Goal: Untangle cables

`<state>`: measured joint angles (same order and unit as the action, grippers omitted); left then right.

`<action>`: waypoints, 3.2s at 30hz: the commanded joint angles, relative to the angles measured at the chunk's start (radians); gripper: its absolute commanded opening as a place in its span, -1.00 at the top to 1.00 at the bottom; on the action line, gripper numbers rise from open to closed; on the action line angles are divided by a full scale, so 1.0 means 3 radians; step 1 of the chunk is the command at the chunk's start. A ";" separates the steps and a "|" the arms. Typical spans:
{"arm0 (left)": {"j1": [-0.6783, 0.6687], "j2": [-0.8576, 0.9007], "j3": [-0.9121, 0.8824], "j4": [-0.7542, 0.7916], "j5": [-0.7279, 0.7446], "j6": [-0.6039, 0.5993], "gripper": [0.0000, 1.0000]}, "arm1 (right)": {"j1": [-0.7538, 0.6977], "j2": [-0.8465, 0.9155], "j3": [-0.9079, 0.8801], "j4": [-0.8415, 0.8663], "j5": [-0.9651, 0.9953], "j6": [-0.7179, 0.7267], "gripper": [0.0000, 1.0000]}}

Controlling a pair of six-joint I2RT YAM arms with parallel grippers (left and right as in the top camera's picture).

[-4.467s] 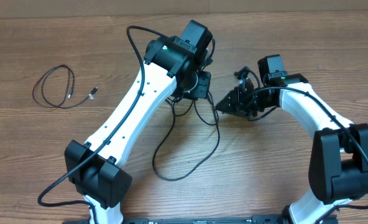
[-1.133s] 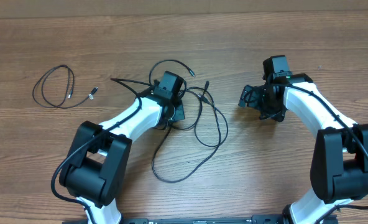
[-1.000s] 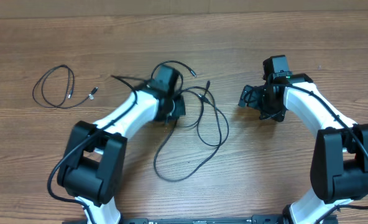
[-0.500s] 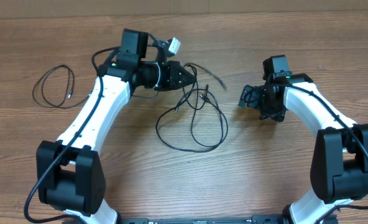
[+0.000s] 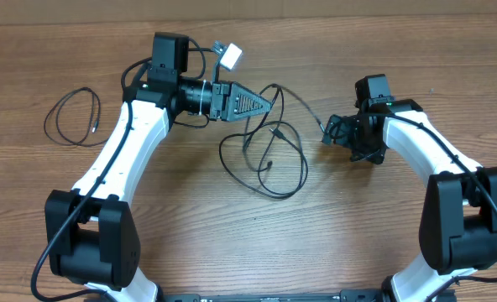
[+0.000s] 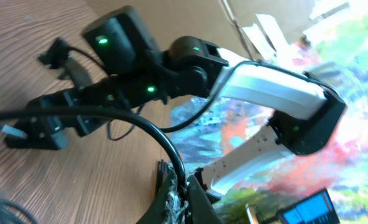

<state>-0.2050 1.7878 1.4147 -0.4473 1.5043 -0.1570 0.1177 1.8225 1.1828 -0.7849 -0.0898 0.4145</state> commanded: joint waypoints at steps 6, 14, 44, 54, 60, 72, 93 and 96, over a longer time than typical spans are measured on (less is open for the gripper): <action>-0.0014 -0.0076 0.0050 0.0022 0.0257 0.0164 0.92 | 0.0000 0.0010 0.0025 0.0019 -0.0014 0.0017 -1.00; -0.0058 -0.0075 0.0048 0.0010 0.0256 0.0165 0.91 | 0.0000 0.0010 0.0025 0.0019 -0.0014 0.0017 -1.00; -0.0739 -0.0041 0.0037 -0.1324 -0.2899 0.0524 0.91 | 0.0000 0.0010 0.0025 0.0019 -0.0014 0.0017 -0.99; -0.0787 0.0303 0.0034 -0.1310 -0.3329 0.0511 0.78 | 0.0000 0.0010 0.0025 0.0019 -0.0014 0.0017 -1.00; -0.0786 0.0568 0.0034 -0.1275 -0.3330 0.0511 0.28 | 0.0000 0.0010 0.0025 0.0019 -0.0015 0.0017 -1.00; -0.0787 0.0647 0.0034 -0.1291 -0.3194 0.0511 0.20 | 0.0000 0.0010 0.0025 0.0020 -0.0014 0.0015 -1.00; -0.0774 0.0567 0.0048 -0.1492 -0.2328 0.0774 0.91 | 0.0000 0.0010 0.0025 0.0019 -0.0015 0.0017 -1.00; -0.0774 0.0390 0.0099 -0.1578 -0.2331 0.0774 0.91 | 0.0000 0.0010 0.0025 0.0019 -0.0015 0.0017 -1.00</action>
<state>-0.4370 1.9717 1.4155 -0.9058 0.7685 0.0563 0.1177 1.8229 1.1828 -0.7845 -0.0898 0.4149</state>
